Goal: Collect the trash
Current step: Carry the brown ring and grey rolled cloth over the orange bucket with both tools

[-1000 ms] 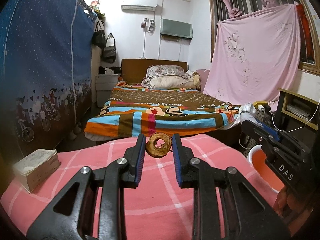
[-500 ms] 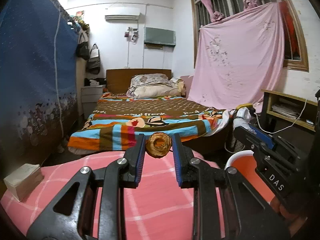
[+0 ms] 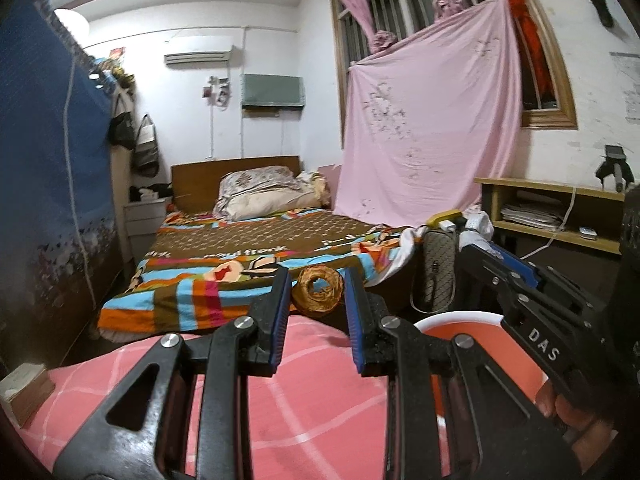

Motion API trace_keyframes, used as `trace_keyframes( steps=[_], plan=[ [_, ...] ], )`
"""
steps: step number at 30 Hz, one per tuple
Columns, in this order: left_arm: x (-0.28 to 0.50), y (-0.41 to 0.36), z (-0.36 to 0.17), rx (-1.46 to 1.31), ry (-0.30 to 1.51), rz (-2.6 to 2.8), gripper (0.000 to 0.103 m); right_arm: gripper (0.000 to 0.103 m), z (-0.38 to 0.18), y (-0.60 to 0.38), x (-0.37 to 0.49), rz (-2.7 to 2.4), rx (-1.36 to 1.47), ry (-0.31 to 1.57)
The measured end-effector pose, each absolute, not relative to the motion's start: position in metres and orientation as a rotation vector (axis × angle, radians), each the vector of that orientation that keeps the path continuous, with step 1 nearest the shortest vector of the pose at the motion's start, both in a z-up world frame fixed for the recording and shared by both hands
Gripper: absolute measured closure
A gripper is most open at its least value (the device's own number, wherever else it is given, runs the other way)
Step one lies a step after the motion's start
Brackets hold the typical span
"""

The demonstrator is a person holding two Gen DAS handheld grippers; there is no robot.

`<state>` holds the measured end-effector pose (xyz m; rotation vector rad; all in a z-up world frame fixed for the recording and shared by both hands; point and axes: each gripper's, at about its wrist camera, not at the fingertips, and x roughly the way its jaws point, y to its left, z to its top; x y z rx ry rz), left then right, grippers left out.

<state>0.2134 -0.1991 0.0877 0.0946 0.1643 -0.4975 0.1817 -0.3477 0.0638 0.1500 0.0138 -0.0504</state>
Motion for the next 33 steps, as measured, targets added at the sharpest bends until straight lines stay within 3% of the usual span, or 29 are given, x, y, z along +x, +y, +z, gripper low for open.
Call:
trace_keyframes(
  steps=[12, 33],
  plan=[
    [0.200, -0.246, 0.080, 0.113, 0.179, -0.618, 0.093, 0.082, 0.059, -0.393, 0.171, -0.138, 0.237, 0.064],
    [0.216, -0.300, 0.046, 0.136, 0.382, -0.723, 0.093, 0.081, 0.036, -0.437, 0.179, -0.208, 0.370, 0.268]
  ],
)
